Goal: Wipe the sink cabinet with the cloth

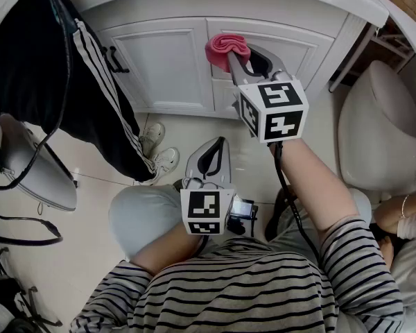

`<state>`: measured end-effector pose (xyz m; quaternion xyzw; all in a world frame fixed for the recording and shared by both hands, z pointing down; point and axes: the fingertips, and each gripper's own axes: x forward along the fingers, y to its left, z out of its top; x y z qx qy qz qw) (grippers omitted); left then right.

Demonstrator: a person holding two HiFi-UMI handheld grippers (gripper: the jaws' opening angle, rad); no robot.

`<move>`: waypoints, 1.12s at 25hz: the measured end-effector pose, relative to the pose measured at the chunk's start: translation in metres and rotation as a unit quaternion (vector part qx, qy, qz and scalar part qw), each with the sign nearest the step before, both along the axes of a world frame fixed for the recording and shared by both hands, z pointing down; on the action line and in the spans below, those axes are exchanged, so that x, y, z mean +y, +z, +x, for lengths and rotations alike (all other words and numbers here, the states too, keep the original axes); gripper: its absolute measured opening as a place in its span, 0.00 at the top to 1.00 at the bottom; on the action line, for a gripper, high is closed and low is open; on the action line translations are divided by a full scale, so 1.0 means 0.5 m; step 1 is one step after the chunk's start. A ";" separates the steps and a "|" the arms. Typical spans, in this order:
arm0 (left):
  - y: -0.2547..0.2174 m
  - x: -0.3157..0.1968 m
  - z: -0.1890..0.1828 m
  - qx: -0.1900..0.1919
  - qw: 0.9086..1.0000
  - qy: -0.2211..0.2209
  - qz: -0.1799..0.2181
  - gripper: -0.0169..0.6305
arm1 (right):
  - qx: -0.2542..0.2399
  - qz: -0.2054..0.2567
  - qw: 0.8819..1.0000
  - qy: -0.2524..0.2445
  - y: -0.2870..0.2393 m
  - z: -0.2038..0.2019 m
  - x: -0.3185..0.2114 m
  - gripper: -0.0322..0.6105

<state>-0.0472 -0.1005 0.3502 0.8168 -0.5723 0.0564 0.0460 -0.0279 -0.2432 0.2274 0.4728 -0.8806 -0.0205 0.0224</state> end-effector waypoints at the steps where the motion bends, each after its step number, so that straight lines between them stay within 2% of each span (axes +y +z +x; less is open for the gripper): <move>1: 0.004 -0.001 -0.004 0.000 1.000 -0.004 -0.004 0.98 | 0.008 0.006 1.000 -0.002 -0.007 -0.020 -0.017 0.82; 4: 0.013 -0.004 -0.012 0.007 1.000 -0.011 -0.018 0.98 | 0.026 0.025 0.999 0.007 -0.027 -0.046 -0.060 0.82; 7: 0.016 -0.008 -0.015 0.015 0.999 -0.008 -0.027 0.98 | 0.008 0.022 0.999 0.034 -0.036 0.014 -0.081 0.81; 10: 0.023 -0.012 -0.008 0.016 0.999 0.002 -0.032 0.98 | -0.016 0.015 0.997 0.072 -0.035 0.126 -0.080 0.81; 13: 0.030 -0.013 0.001 0.016 0.999 0.011 -0.037 0.98 | -0.023 0.014 0.990 0.136 -0.031 0.271 -0.069 0.81; 17: 0.032 -0.012 0.003 0.019 0.999 0.015 -0.042 0.98 | -0.035 -0.002 0.969 0.244 -0.017 0.466 -0.051 0.81; 19: 0.028 -0.011 0.003 0.023 0.999 0.016 -0.041 0.98 | -0.045 -0.010 0.958 0.282 -0.016 0.516 -0.037 0.82; 20: 0.025 -0.010 0.003 0.025 0.999 0.017 -0.039 0.98 | -0.052 -0.011 0.957 0.284 -0.018 0.515 -0.029 0.82; 22: 0.020 -0.008 0.004 0.030 0.999 0.019 -0.037 0.98 | -0.062 -0.011 0.967 0.246 -0.017 0.452 -0.017 0.82; 25: 0.011 -0.007 0.003 0.035 0.999 0.019 -0.032 0.98 | -0.052 -0.022 0.990 0.131 0.016 0.254 -0.014 0.82; 28: 0.013 -0.007 -0.006 0.034 0.999 0.014 -0.031 0.98 | -0.017 -0.032 0.999 0.040 0.063 0.055 -0.029 0.82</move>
